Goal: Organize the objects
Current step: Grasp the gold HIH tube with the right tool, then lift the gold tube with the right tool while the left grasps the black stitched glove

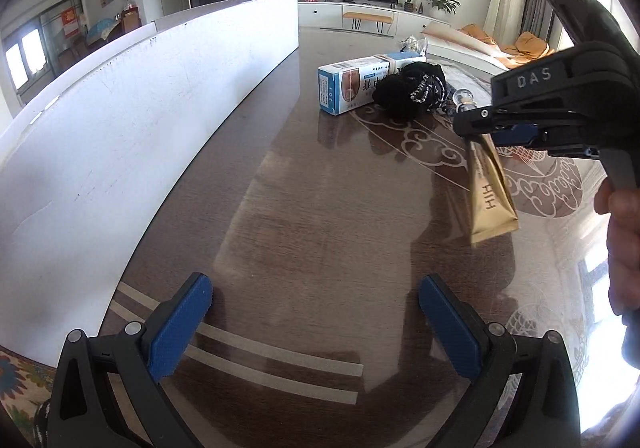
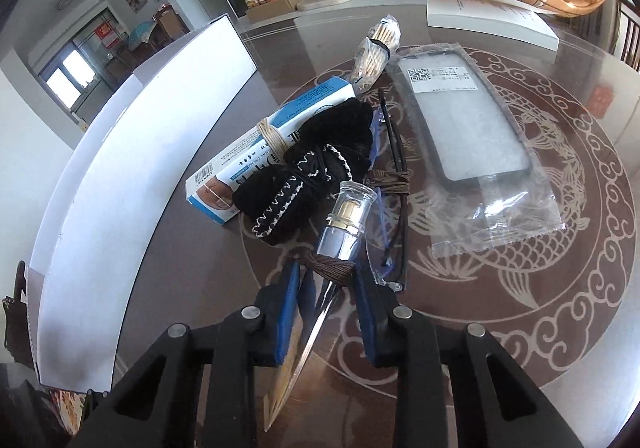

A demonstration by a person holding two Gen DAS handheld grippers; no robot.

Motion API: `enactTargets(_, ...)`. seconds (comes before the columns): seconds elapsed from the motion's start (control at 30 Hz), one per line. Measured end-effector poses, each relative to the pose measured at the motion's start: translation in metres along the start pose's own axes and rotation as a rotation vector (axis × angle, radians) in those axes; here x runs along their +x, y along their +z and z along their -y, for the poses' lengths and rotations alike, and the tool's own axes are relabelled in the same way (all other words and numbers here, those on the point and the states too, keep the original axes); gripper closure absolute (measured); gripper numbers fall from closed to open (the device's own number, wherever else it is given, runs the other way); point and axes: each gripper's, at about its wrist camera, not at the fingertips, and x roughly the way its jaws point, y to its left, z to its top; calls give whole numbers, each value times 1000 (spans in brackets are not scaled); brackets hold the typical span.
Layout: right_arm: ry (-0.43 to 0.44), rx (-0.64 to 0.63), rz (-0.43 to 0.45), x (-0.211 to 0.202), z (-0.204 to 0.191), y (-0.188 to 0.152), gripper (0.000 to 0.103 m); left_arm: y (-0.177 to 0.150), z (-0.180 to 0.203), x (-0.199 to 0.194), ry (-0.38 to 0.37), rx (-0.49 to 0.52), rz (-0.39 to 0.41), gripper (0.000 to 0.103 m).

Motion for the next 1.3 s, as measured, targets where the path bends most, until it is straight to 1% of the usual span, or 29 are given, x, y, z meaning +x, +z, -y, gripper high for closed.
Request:
enactTargets(0.17, -17, -64, -83, -37, 49, -17, 77, 1, 0, 0, 1, -1, 3, 0)
enactTargets(0.23, -64, -99, -111, -50, 67, -29, 77, 1, 1, 1, 3, -2, 5, 0)
enactTargets(0.33, -166, -182, -135, -58, 82, -48, 77, 2, 1, 2, 5, -4, 8, 0)
enactTargets(0.4, -179, -199, -131, -59, 89, -58, 74, 3, 1, 3, 7, -6, 11, 0)
enactTargets(0.43, -174, -196, -126, -58, 90, -62, 71, 2, 1, 3, 7, -6, 13, 0)
enactTargets(0.5, -180, -191, -100, -56, 90, -69, 51, 0, 2, 2, 7, -5, 16, 0)
enactTargets(0.57, -212, -206, -51, -55, 86, -75, 42, -1, 2, 1, 7, -4, 20, 0)
enactTargets(0.63, -235, -223, -10, -55, 82, -82, 37, -1, 2, 1, 7, -4, 21, 0)
enactTargets(0.7, -247, -228, 19, -55, 83, -85, 25, -2, 2, 1, 7, -6, 19, 0)
enactTargets(0.73, -250, -224, 29, -56, 85, -86, 22, -2, 2, 1, 7, -7, 18, 0)
enactTargets(0.8, -233, -206, 38, -55, 92, -88, 12, -2, 2, 1, 7, -7, 17, 0)
enactTargets(0.9, -226, -211, 65, -56, 97, -92, 3, -3, 1, 0, 7, -6, 18, 0)
enactTargets(0.97, -222, -218, 85, -55, 98, -95, 0, -4, 2, 0, 10, -9, 19, 0)
enactTargets(1.3, -229, -212, 103, -53, 98, -96, 0, -4, 1, -1, 14, -11, 16, 0)
